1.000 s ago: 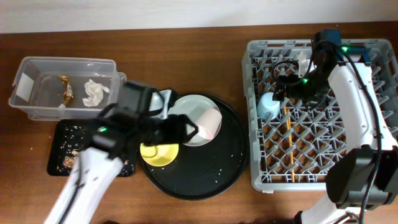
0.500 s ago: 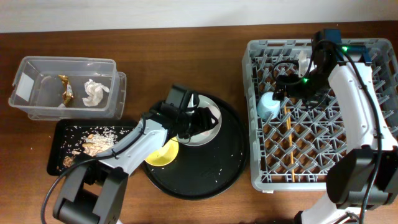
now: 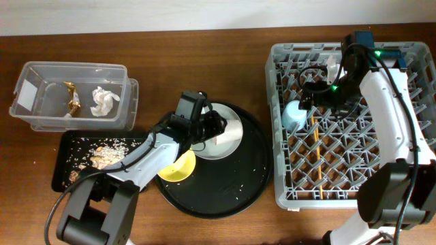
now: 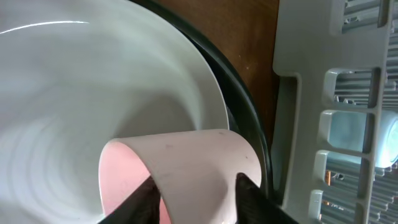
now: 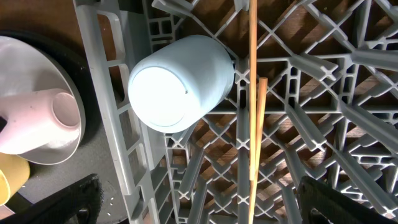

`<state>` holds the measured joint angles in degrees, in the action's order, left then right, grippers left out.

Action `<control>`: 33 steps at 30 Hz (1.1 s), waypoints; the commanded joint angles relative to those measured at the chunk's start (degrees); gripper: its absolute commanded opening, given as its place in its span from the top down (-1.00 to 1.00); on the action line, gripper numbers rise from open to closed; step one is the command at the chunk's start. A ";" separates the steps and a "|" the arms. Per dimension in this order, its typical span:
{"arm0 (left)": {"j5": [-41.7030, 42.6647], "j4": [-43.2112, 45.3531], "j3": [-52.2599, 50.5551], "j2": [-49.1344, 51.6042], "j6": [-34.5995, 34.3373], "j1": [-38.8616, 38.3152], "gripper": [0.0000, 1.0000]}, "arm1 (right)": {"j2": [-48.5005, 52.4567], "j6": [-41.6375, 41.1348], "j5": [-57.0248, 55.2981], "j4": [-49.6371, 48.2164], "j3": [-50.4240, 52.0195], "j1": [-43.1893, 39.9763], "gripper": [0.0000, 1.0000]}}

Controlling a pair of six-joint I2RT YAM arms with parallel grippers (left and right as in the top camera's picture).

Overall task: Sort waste into correct bins and load items into the dishwasher rack
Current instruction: 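Grasp the pink cup with the left gripper and lift it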

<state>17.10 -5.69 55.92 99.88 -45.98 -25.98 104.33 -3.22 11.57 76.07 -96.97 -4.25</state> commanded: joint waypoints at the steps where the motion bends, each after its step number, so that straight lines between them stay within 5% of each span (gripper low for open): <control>1: 5.09 2.60 -0.44 0.09 0.44 -0.11 0.30 | 0.07 -0.26 0.44 0.00 -0.96 0.09 -0.97; 4: 14.23 8.31 -0.44 0.09 0.83 -0.11 0.30 | 0.09 -0.26 0.44 0.00 -0.96 0.09 -0.96; 10: 12.37 5.46 -0.44 0.33 0.83 -0.39 0.32 | 0.07 -0.26 0.44 0.00 -0.96 0.09 -0.97; 13: 9.97 4.52 -0.44 0.74 0.85 -0.55 0.45 | 0.07 -0.26 0.44 0.00 -0.96 0.09 -0.97; 18: 8.74 3.89 -0.44 0.83 1.05 -0.59 0.99 | 0.07 -0.26 0.44 0.00 -0.96 0.09 -0.97; 22: 12.44 5.57 -0.35 -5.31 5.07 1.20 0.99 | 0.07 -0.26 0.44 0.00 -0.96 0.09 -0.96; 24: 18.14 4.70 -0.35 -15.58 5.81 4.09 0.99 | 0.09 -0.26 0.44 0.00 -0.96 0.09 -0.96; 26: 35.78 4.72 -0.35 -25.83 5.75 12.96 0.99 | 0.09 -0.26 0.44 0.00 -0.96 0.09 -0.96; 30: 56.11 4.74 -0.37 -27.58 5.73 22.49 0.99 | 0.09 -0.31 1.86 -6.40 -0.96 0.09 -0.96; 32: 57.70 4.76 -0.37 -27.58 5.73 23.15 0.99 | 0.07 0.11 21.44 -1.05 -0.98 -0.02 -0.96; 33: 57.70 4.79 -0.37 -27.58 5.75 23.17 0.99 | -0.02 10.27 35.58 0.35 -1.01 -0.02 -0.97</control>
<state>70.39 -1.04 55.37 72.23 -41.36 -2.96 104.33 -2.37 23.68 75.05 -97.19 -4.32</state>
